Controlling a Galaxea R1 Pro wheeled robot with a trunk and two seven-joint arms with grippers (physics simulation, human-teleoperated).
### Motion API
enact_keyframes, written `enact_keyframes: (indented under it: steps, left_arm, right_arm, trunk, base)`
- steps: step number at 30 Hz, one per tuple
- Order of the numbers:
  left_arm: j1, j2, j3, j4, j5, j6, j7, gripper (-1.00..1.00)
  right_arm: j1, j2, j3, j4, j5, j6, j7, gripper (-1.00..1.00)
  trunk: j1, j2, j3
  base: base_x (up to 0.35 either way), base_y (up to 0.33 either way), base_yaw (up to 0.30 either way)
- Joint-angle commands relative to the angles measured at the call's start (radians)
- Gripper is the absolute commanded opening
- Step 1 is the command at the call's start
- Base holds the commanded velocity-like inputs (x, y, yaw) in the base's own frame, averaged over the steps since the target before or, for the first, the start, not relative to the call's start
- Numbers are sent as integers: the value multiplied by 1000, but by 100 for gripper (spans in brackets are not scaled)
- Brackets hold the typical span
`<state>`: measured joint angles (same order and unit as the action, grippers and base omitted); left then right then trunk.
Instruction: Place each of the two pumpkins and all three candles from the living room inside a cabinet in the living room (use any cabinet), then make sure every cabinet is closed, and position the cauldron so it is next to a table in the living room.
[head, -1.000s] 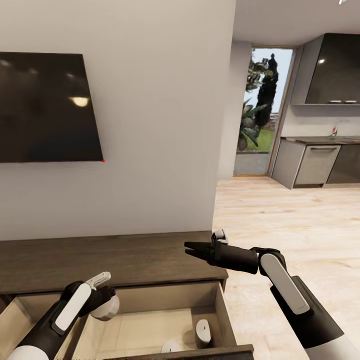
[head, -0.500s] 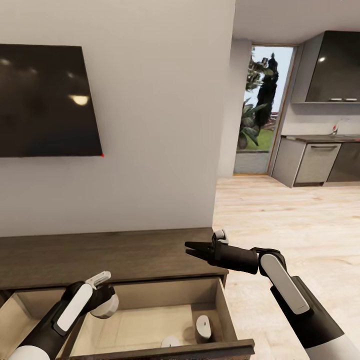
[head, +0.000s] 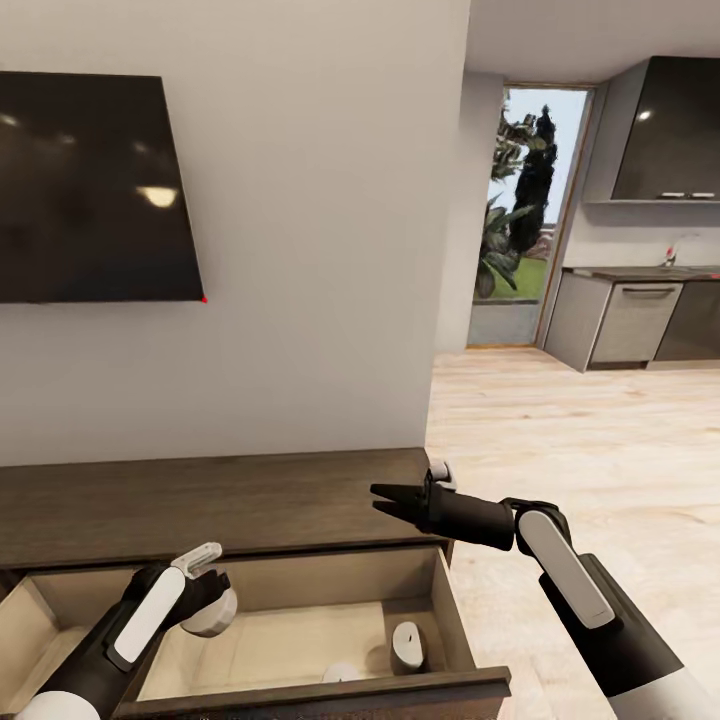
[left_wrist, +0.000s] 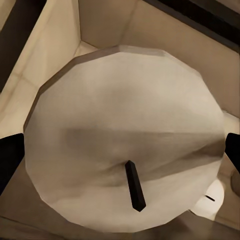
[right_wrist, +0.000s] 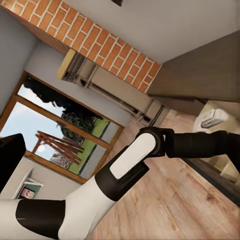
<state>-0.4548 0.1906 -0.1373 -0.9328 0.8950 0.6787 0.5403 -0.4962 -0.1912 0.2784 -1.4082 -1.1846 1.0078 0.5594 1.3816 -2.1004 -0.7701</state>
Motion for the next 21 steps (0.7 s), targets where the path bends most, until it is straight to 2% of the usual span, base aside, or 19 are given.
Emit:
enact_keyframes:
  steps: [1, 21]
  left_arm:
    - [-1, 1, -4, -1, 10, -1, 10, -100]
    - [-1, 1, -4, -6, 10, -1, 10, -100]
  right_arm:
    - [-1, -1, 1, 1, 4, 1, 7, 100]
    - [-2, 1, 1, 3, 5, -1, 5, 100]
  trunk:
    - [4, -8, -4]
    - [80, -148, -67]
  base:
    - [0, 0, 0]
    - [0, 0, 0]
